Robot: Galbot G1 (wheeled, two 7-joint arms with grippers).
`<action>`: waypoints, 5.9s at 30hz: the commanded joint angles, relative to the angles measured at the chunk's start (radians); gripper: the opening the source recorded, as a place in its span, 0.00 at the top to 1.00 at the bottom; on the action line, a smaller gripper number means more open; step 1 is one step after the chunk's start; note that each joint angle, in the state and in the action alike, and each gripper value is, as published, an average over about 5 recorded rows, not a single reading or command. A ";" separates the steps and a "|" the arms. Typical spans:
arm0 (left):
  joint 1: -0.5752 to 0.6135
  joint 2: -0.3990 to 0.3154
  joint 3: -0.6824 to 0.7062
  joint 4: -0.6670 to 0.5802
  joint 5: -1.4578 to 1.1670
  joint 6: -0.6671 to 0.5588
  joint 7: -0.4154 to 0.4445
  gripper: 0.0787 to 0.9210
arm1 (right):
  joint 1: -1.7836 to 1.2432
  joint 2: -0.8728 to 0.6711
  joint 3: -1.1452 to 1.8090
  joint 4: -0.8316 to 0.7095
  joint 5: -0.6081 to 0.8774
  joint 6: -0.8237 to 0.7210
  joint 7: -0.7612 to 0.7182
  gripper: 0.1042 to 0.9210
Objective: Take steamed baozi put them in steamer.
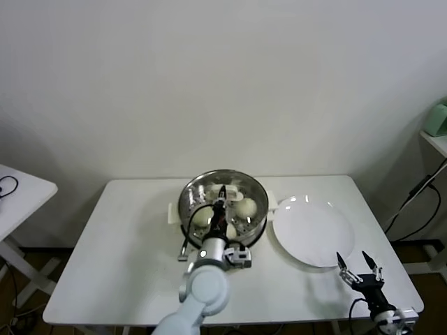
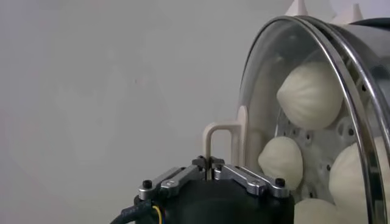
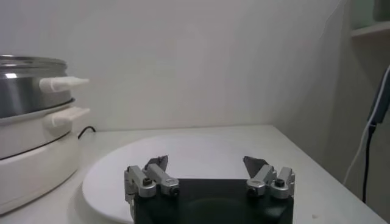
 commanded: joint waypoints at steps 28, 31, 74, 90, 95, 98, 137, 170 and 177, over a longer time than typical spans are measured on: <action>0.020 0.013 -0.022 0.013 0.078 -0.050 -0.029 0.94 | 0.011 0.010 -0.007 -0.006 0.018 0.001 0.002 0.12; 0.025 0.013 -0.021 0.012 0.076 -0.048 -0.026 0.94 | 0.011 0.010 -0.007 -0.006 0.017 0.001 0.002 0.12; 0.013 0.014 -0.012 0.009 0.020 -0.042 -0.055 0.87 | 0.012 0.016 -0.008 -0.005 0.012 0.000 -0.010 0.12; 0.024 0.037 -0.017 -0.025 0.008 -0.043 -0.051 0.33 | 0.013 0.022 -0.008 -0.005 0.009 -0.002 -0.012 0.12; 0.034 0.048 -0.018 -0.069 -0.010 -0.041 -0.048 0.16 | 0.013 0.026 -0.009 -0.008 0.002 -0.003 -0.013 0.12; 0.045 0.062 -0.016 -0.104 -0.026 -0.040 -0.043 0.12 | 0.014 0.027 -0.010 -0.008 -0.001 -0.004 -0.013 0.12; 0.429 0.143 -0.842 -0.194 -1.709 -0.474 -0.129 0.12 | 0.001 0.035 0.013 0.030 -0.056 0.013 0.009 0.12; 0.517 0.066 -0.808 0.174 -1.804 -0.847 -0.131 0.12 | 0.016 0.050 -0.008 0.011 -0.061 0.014 0.008 0.12; 0.517 0.068 -0.808 0.165 -1.801 -0.836 -0.131 0.12 | 0.015 0.048 -0.007 0.011 -0.060 0.015 0.009 0.12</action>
